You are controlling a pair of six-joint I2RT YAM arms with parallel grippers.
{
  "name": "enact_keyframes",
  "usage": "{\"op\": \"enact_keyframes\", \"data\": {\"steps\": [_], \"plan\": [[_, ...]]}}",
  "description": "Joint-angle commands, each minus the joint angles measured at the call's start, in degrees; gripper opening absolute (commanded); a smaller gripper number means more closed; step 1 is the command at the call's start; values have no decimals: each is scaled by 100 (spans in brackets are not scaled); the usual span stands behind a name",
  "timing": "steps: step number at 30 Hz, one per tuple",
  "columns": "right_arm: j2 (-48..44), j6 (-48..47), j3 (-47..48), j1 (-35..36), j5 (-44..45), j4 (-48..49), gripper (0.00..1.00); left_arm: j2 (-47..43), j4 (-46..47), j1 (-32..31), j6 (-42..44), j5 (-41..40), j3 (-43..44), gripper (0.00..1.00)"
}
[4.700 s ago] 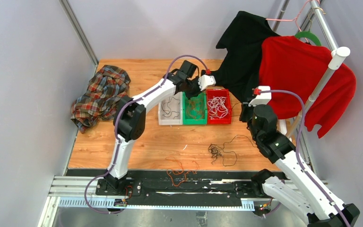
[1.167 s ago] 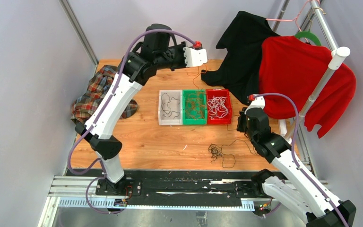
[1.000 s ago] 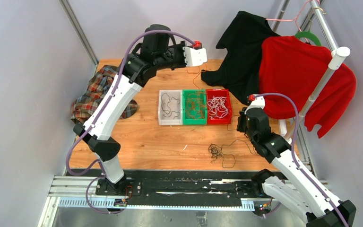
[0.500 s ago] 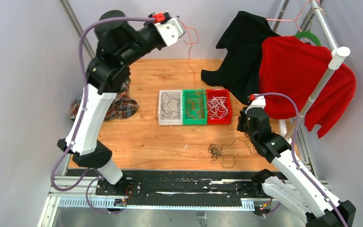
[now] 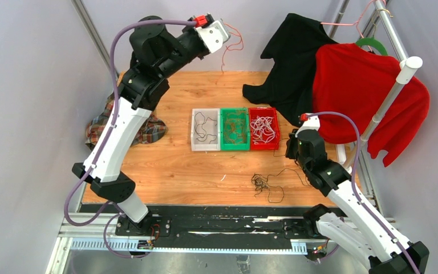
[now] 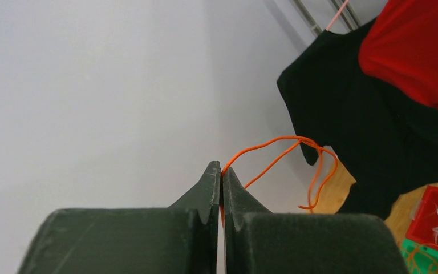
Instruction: Untangle the cables
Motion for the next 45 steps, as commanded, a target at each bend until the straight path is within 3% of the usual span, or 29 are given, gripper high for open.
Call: {"op": "enact_keyframes", "data": {"steps": [1, 9, 28, 45], "plan": [[-73, 14, 92, -96, 34, 58, 1, -94, 79, 11, -8, 69, -393, 0], [-38, -36, 102, -97, 95, 60, 1, 35, 76, 8, 130, 34, -1142, 0], [-108, -12, -31, -105, 163, 86, 1, 627, 319, 17, -70, -54, -1351, 0], [-92, -49, 31, -112, 188, 89, 1, 532, 310, 9, 97, -127, -3213, 0]]}}
